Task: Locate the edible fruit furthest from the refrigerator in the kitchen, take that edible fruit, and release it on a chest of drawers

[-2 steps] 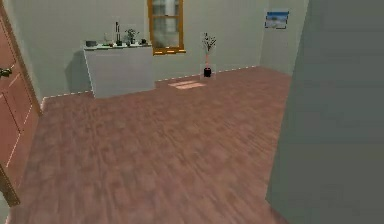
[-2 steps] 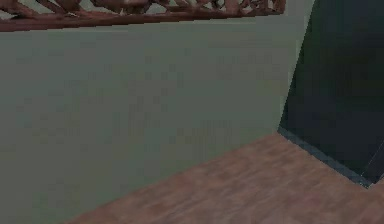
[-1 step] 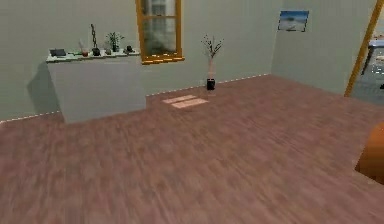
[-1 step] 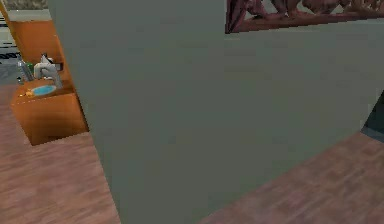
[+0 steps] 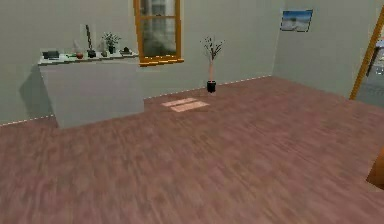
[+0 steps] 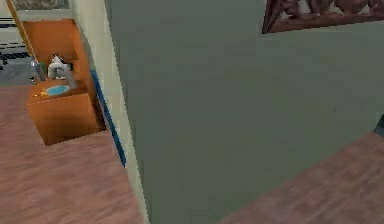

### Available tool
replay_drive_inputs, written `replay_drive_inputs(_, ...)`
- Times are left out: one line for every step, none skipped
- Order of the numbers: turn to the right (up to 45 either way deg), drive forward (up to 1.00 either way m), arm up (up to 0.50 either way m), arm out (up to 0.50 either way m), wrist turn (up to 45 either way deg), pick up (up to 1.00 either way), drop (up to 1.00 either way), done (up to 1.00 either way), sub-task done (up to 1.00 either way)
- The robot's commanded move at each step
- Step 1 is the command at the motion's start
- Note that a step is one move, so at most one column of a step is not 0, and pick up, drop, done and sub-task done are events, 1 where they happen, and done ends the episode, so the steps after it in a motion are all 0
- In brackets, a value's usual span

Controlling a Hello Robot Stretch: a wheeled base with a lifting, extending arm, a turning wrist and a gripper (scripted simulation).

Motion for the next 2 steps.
replay_drive_inputs(12.0, 0.0, 0.0, 0.0, 0.0, 0.0, 0.0, 0.0, 0.0)
replay_drive_inputs(3.0, 0.0, 0.0, 0.0, 0.0, 0.0, 0.0, 0.0, 0.0)
